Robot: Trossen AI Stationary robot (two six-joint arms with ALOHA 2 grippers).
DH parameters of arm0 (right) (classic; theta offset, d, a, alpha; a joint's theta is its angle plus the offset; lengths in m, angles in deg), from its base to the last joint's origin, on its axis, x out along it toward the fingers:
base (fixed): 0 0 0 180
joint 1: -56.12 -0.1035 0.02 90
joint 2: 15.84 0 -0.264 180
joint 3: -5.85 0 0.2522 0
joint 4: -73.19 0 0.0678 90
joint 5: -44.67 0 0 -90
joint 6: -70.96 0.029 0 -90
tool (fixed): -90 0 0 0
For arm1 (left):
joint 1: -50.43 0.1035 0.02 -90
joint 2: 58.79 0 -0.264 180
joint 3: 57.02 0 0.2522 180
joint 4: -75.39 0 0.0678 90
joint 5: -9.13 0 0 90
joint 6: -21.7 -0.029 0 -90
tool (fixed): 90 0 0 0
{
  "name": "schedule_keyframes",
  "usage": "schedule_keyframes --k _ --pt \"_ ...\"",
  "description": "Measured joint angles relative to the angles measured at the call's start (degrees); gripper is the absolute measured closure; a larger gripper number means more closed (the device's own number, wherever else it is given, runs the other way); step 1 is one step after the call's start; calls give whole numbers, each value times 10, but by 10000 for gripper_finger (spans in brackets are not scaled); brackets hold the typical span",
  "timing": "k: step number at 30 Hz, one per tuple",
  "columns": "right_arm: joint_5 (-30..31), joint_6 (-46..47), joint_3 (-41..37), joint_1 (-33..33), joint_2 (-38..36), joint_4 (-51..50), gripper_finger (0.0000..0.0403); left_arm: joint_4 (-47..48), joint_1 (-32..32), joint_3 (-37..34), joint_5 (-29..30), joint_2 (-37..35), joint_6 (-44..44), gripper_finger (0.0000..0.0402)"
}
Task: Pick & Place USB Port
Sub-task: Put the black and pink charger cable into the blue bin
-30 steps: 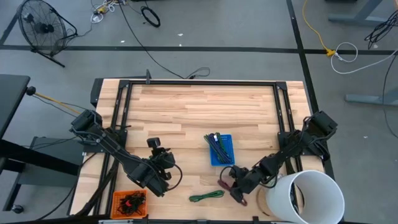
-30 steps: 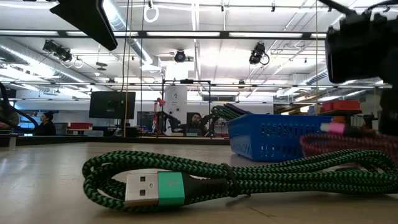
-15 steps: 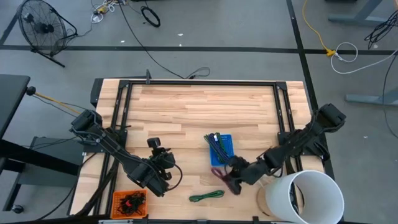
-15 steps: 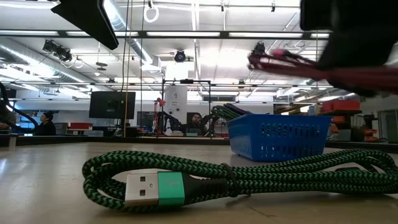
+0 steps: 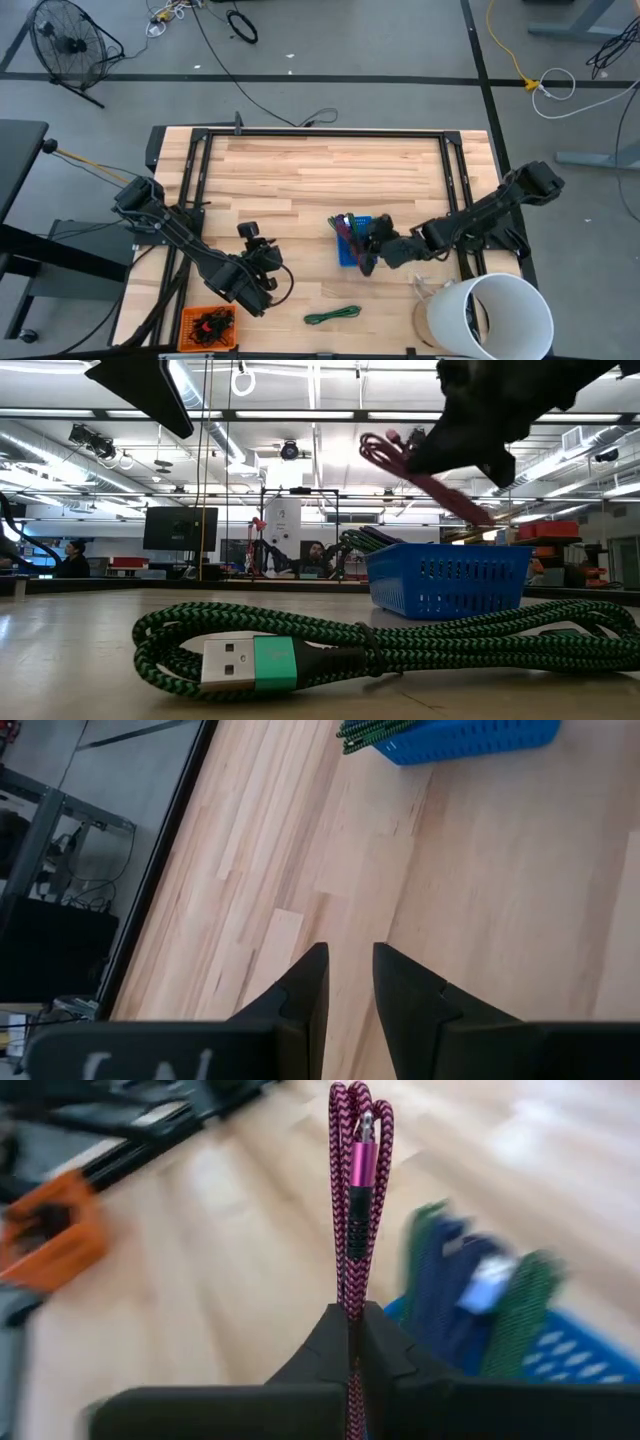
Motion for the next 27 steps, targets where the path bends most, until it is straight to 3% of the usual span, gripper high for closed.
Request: schedule_keyframes --k 4,13,27 --pt "50 -2 0 19 0 -35 403 -5 0 0 0 0 0 317" --pt "80 -15 0 52 0 -77 403 -7 0 0 0 0 0 317" --pt "82 10 1 58 41 -81 403 -16 0 0 0 0 0 317"
